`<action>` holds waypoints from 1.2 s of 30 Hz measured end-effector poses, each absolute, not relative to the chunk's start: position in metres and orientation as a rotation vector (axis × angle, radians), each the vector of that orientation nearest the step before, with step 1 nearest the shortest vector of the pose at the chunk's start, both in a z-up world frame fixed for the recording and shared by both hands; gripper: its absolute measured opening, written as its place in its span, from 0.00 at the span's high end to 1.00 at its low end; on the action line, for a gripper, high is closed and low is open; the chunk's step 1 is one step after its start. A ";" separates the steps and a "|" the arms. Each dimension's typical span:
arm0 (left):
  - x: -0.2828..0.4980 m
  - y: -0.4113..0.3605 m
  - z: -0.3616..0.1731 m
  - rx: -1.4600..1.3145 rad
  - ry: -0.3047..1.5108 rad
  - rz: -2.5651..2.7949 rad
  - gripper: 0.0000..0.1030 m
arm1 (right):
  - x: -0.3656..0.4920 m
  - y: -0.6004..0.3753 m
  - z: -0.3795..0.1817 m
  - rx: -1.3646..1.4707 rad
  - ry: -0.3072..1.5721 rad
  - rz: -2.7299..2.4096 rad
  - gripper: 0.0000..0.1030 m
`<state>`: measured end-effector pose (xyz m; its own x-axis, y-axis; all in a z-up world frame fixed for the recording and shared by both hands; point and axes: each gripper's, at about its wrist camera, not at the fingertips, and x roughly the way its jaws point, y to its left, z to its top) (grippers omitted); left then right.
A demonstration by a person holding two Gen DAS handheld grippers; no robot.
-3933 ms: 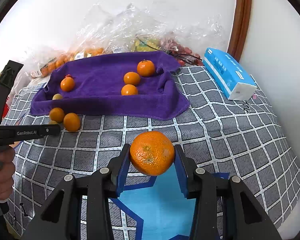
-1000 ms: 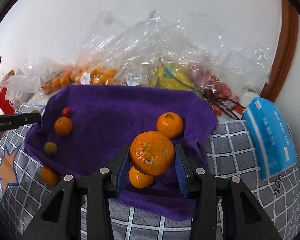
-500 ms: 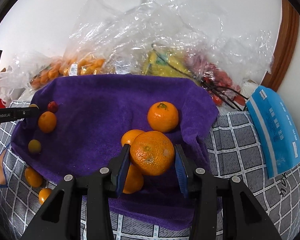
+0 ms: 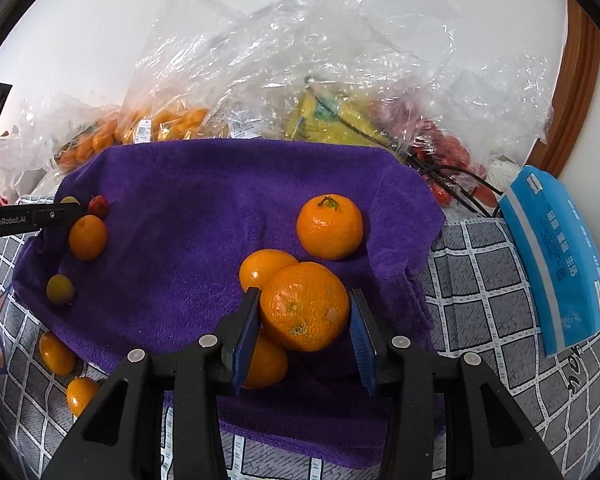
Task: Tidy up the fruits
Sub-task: 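Lower both fruits onto the towel and open both tools, then withdraw both tools toward the loose fruit beside the towel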
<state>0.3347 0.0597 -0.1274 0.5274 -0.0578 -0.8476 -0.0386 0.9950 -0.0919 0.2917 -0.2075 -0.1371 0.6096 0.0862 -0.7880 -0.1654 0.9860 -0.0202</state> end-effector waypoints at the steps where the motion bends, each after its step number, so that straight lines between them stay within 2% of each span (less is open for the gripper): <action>1: 0.335 0.061 -0.128 -0.109 1.016 -0.012 0.78 | 0.292 -0.207 -0.137 -0.097 0.902 0.145 0.58; 9: 0.331 0.061 -0.128 -0.087 1.007 -0.014 0.78 | 0.290 -0.206 -0.137 -0.110 0.905 0.141 0.55; 18: 0.326 0.061 -0.125 -0.111 1.021 -0.045 0.78 | 0.280 -0.201 -0.123 -0.123 0.877 0.129 0.43; 26: 0.308 0.057 -0.107 -0.107 1.001 -0.093 0.63 | 0.262 -0.194 -0.098 -0.127 0.814 0.118 0.41; 36: 0.271 0.059 -0.073 -0.104 0.927 -0.109 0.61 | 0.228 -0.181 -0.069 -0.095 0.751 0.125 0.41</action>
